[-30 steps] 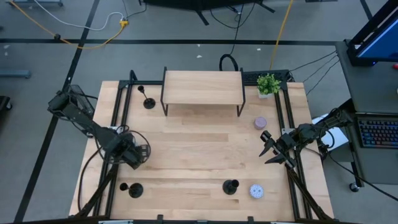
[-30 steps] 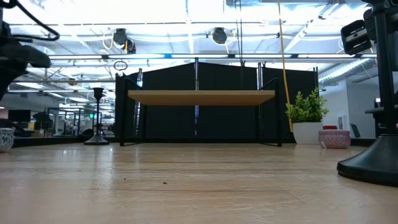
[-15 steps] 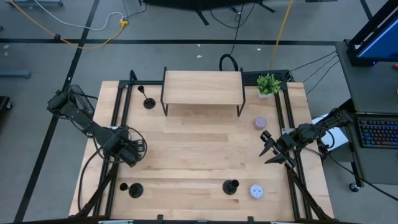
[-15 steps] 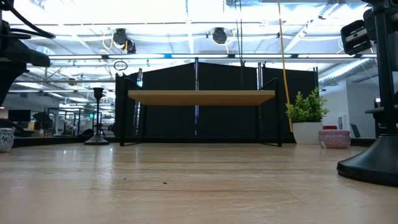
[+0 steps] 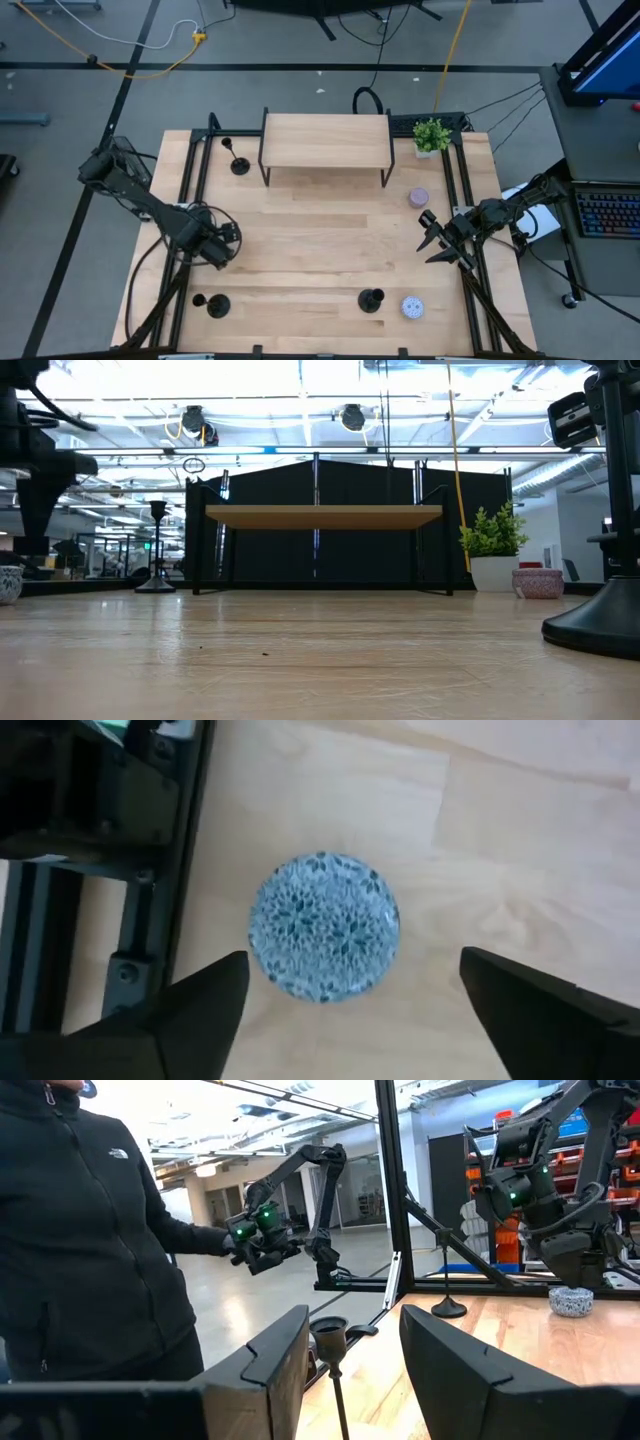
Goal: Pick & Place candle stick holders
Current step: Put the blue patterned scented candle on the shelf
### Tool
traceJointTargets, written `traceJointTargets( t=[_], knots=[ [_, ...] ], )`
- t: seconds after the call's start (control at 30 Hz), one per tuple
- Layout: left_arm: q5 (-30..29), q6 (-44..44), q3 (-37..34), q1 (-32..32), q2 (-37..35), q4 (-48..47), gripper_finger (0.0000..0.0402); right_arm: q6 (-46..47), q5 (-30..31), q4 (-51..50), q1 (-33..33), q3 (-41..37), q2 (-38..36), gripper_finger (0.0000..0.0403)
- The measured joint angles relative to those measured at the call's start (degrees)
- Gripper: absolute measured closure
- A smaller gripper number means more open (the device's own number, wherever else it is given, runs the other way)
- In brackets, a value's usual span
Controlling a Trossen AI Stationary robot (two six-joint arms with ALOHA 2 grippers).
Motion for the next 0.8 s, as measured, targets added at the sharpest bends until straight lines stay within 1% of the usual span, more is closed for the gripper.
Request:
traceJointTargets(
  t=[0.13,0.3,0.53,0.8],
  knots=[
    [0.18,0.28,-0.02,2.49,2.39,0.01,0.0012,0.0,0.0,0.0,-0.01,0.0,0.0,0.0252],
    [0.7,0.73,-0.02,5.03,5.08,-0.04,0.0011,0.0,0.0,0.0,0.01,-0.02,0.0,0.0252],
    [3.23,1.07,-0.04,7.21,10.46,-0.63,0.0011,0.0,0.0,0.0,0.01,-0.02,0.0,0.0252],
    [2.69,2.24,-0.07,8.79,16.98,4.16,0.0011,0.0,-0.01,-0.01,0.01,-0.02,0.0,0.0252]
  ],
)
